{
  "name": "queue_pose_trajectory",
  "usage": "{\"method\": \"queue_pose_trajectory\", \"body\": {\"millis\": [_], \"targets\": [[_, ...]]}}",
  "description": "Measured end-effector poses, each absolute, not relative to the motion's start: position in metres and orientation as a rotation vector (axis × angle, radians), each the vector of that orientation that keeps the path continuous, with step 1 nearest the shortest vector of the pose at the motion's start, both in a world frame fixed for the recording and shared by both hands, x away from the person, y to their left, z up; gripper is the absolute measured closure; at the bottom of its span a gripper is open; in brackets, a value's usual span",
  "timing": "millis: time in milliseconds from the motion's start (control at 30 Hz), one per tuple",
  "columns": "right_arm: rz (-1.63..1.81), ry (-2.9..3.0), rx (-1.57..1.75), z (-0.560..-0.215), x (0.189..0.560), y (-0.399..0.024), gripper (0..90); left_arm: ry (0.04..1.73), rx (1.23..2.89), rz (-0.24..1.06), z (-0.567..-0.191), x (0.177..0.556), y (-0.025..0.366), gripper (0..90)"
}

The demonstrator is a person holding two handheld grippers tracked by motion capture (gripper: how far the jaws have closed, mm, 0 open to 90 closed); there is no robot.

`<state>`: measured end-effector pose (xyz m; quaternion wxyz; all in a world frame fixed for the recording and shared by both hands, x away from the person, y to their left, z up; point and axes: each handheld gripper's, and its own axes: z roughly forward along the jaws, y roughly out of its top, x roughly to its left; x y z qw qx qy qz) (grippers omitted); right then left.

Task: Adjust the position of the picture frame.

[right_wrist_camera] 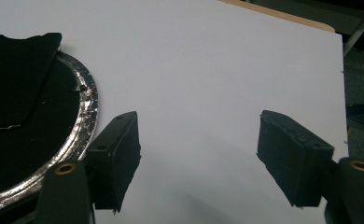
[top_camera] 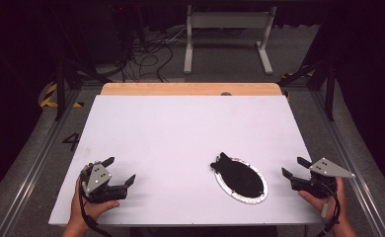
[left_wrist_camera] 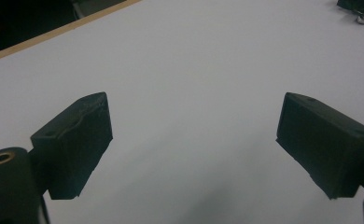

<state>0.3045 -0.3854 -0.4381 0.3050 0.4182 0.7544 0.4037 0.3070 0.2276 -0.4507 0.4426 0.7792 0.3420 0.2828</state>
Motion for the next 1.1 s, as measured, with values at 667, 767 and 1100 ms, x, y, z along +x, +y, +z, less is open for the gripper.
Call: {"method": "queue_pose_trajectory", "body": {"millis": [667, 767, 1100], "targets": [[0.978, 2.283, 1.019, -0.450, 0.312, -0.348, 76.8, 0.717, 2.061, 0.574, -0.449, 0.300, 0.210, 64.4], [0.972, 2.294, 1.027, -0.451, 0.314, -0.345, 81.9, 0.686, 2.093, 0.558, -0.448, 0.301, 0.202, 79.3], [0.953, 2.334, 1.058, -0.453, 0.318, -0.340, 86.3, 0.574, 2.203, 0.438, -0.443, 0.310, 0.159, 90.0]]}}
